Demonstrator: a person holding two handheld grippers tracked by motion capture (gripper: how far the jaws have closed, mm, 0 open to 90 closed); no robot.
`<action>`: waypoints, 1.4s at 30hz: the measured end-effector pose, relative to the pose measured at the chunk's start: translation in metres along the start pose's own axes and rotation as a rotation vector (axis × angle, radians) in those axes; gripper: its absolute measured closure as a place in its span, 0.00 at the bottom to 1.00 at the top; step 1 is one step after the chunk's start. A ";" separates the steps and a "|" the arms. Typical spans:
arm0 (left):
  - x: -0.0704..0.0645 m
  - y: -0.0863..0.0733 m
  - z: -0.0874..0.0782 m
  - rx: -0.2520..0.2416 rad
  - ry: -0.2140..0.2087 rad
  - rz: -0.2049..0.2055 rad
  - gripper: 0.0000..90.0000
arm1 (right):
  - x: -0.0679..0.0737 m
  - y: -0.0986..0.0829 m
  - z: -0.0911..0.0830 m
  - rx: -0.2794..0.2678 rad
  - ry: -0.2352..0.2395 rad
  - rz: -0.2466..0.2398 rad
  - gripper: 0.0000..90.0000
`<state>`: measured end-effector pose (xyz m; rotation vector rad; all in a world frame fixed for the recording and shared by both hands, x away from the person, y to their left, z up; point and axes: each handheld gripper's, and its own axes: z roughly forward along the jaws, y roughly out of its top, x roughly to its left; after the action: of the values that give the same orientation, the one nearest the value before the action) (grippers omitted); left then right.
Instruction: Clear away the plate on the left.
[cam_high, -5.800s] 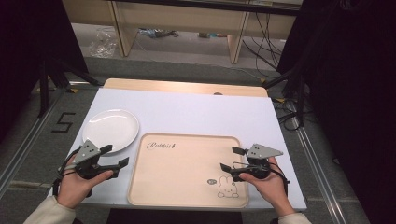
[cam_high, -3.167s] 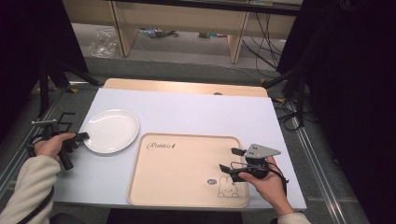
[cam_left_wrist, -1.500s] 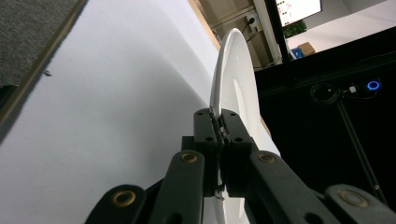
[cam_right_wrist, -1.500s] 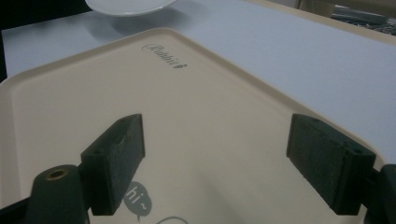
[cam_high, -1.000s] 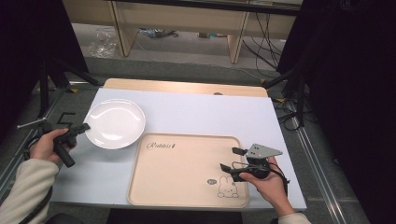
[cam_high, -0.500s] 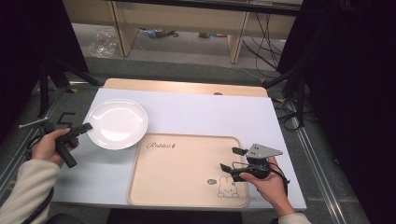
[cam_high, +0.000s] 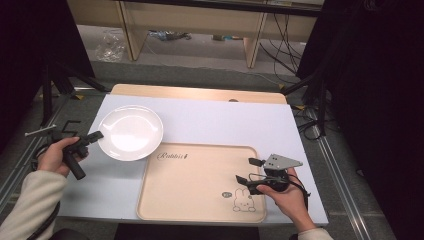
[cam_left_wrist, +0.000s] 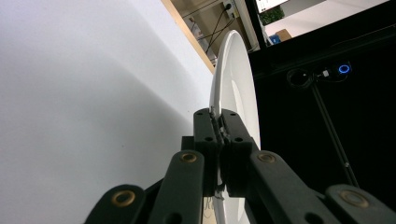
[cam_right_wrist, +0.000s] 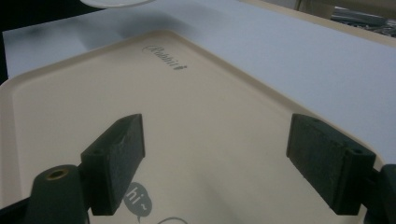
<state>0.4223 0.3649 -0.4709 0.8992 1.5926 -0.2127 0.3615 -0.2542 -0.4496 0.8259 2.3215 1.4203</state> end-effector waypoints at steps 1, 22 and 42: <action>0.000 -0.001 0.001 -0.004 -0.043 -0.010 0.96 | 0.000 0.000 0.000 0.003 0.004 0.001 0.22; -0.012 -0.009 0.006 0.042 -0.065 0.021 0.95 | 0.000 0.000 0.000 0.004 0.003 0.001 0.22; -0.029 -0.030 0.019 0.129 -0.070 0.038 0.95 | 0.000 0.000 -0.001 -0.001 -0.001 0.000 0.23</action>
<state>0.4162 0.3206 -0.4593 1.0107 1.5088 -0.3196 0.3611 -0.2547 -0.4493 0.8257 2.3196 1.4204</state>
